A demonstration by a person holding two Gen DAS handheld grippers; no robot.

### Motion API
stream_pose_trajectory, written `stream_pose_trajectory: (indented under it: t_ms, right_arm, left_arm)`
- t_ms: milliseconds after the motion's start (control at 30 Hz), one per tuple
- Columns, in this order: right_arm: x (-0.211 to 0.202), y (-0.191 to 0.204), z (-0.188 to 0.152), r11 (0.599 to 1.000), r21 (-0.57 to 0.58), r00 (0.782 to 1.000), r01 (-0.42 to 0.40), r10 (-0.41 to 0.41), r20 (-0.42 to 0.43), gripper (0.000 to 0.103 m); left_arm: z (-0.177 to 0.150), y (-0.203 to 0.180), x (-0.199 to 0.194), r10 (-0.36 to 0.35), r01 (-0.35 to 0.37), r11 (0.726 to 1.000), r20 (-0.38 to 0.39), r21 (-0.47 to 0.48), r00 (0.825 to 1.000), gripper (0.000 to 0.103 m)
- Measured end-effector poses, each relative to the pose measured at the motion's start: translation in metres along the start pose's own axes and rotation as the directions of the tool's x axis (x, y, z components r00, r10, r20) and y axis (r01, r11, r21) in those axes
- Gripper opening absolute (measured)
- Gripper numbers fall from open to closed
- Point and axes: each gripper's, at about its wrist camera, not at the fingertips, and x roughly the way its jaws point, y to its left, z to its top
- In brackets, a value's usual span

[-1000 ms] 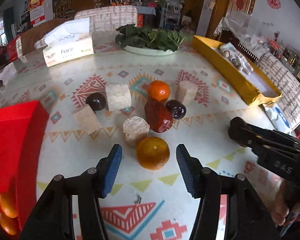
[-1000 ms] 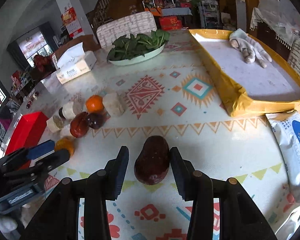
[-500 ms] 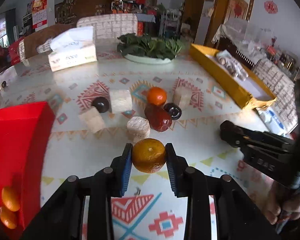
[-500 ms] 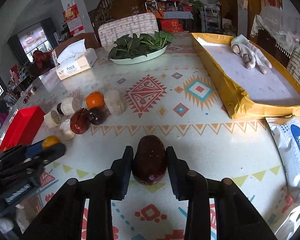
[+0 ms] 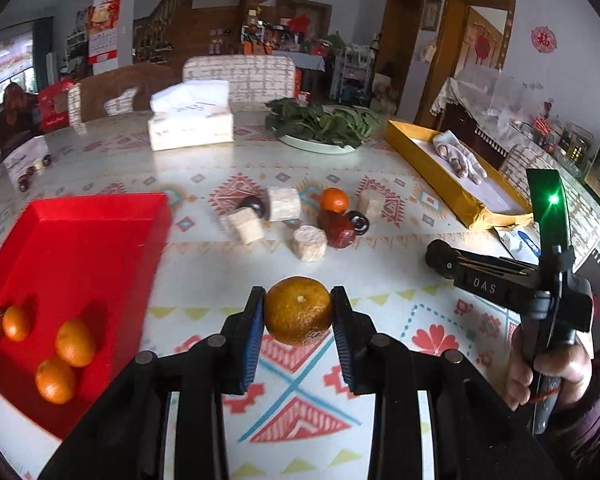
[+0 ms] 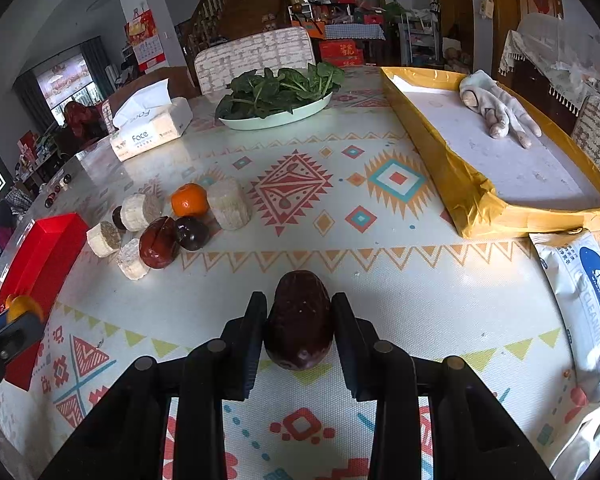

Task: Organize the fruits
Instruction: 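Carry the orange and date into the red tray and open both tools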

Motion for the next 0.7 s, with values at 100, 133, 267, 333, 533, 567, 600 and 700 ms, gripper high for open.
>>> stream_pose_trajectory:
  t_ms: [100, 133, 267, 333, 533, 567, 600, 700]
  right_arm:
    - [0.001, 0.002, 0.0, 1.0, -0.004, 1.0, 0.008, -0.008, -0.001, 0.036]
    - [0.0, 0.002, 0.0, 1.0, -0.005, 1.0, 0.018, -0.018, -0.002, 0.036]
    - [-0.009, 0.004, -0.003, 1.0, 0.013, 1.0, 0.013, -0.013, -0.008, 0.036]
    - [-0.02, 0.009, -0.003, 1.0, 0.019, 1.0, -0.015, 0.015, 0.002, 0.036]
    - [-0.047, 0.052, -0.001, 0.997, -0.055, 0.998, -0.055, 0.056, 0.031, 0.036]
    - [-0.05, 0.06, -0.001, 0.995, -0.066, 0.997, -0.071, 0.073, 0.03, 0.036]
    - [-0.053, 0.069, 0.0, 0.993, -0.08, 0.996, -0.085, 0.088, 0.03, 0.036]
    - [-0.058, 0.105, 0.003, 0.981, -0.131, 0.989, -0.14, 0.144, 0.022, 0.036]
  left_arm:
    - [-0.007, 0.01, -0.015, 0.033, -0.033, 0.999, 0.025, -0.015, 0.999, 0.032]
    - [-0.01, 0.016, -0.022, 0.046, -0.045, 0.999, 0.034, -0.025, 0.998, 0.032]
    - [-0.019, 0.041, -0.042, 0.088, -0.083, 0.994, 0.059, -0.076, 0.994, 0.032]
    - [-0.023, 0.056, -0.048, 0.107, -0.099, 0.989, 0.065, -0.106, 0.992, 0.032]
    - [-0.033, 0.107, -0.066, 0.168, -0.15, 0.965, 0.07, -0.216, 0.983, 0.032]
    - [-0.034, 0.118, -0.07, 0.181, -0.159, 0.958, 0.072, -0.238, 0.981, 0.032]
    - [-0.035, 0.129, -0.075, 0.195, -0.17, 0.951, 0.074, -0.258, 0.978, 0.032]
    - [-0.036, 0.163, -0.087, 0.242, -0.205, 0.927, 0.082, -0.314, 0.967, 0.032]
